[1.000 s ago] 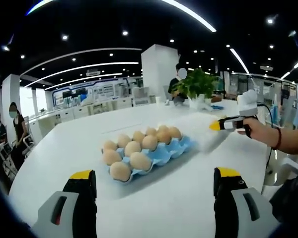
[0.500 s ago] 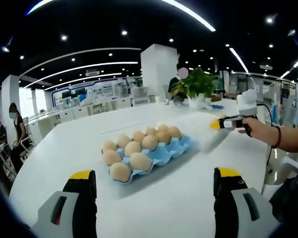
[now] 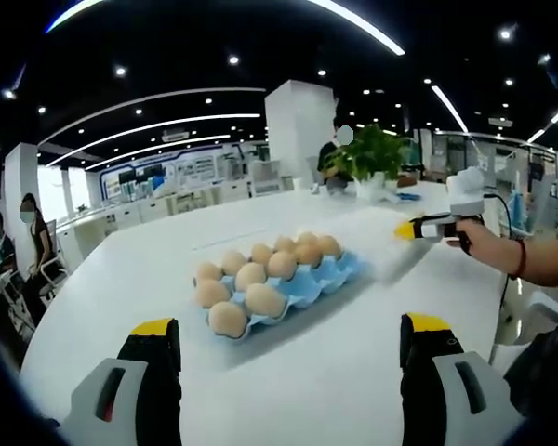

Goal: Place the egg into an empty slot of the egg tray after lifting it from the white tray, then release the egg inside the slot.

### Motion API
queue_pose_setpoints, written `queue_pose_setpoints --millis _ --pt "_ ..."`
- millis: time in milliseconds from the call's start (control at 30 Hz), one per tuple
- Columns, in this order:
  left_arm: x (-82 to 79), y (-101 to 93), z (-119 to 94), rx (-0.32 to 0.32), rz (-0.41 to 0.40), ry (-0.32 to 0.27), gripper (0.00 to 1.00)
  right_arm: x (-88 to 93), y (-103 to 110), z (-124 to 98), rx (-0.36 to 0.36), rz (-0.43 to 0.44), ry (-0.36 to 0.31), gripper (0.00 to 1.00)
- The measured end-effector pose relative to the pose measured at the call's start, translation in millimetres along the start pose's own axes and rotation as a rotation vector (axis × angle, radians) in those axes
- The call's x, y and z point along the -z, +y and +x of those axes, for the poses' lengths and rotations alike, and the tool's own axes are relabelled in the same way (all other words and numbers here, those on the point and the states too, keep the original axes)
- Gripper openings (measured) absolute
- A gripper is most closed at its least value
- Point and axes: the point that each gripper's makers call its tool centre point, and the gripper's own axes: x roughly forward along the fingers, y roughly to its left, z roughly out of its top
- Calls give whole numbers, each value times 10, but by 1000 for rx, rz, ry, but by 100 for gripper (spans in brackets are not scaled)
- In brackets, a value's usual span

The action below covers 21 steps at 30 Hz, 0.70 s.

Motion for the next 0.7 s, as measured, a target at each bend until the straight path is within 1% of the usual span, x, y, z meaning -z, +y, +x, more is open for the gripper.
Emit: queue_pose_setpoints --millis 133,233,500,600,633,700 --pt "-8 2 2 1 -4 -6 100 -86 3 -38 -4 -16 -28 28" --pt "-6 -7 5 2 -1 -4 100 -94 14 -45 -14 -14 -34 28" --pt "-30 -14 -20 2 3 -8 100 -121 14 -54 -8 -11 -43 28" --pt "-27 -1 -29 -4 1 -8 100 -145 39 -67 -16 -1 -51 28" --pt "-26 2 -31 -4 1 -9 100 -171 55 -80 -19 -10 -61 28" --pt "-27 -5 -26 -3 -2 -9 100 -182 76 -79 -22 -13 -62 28"
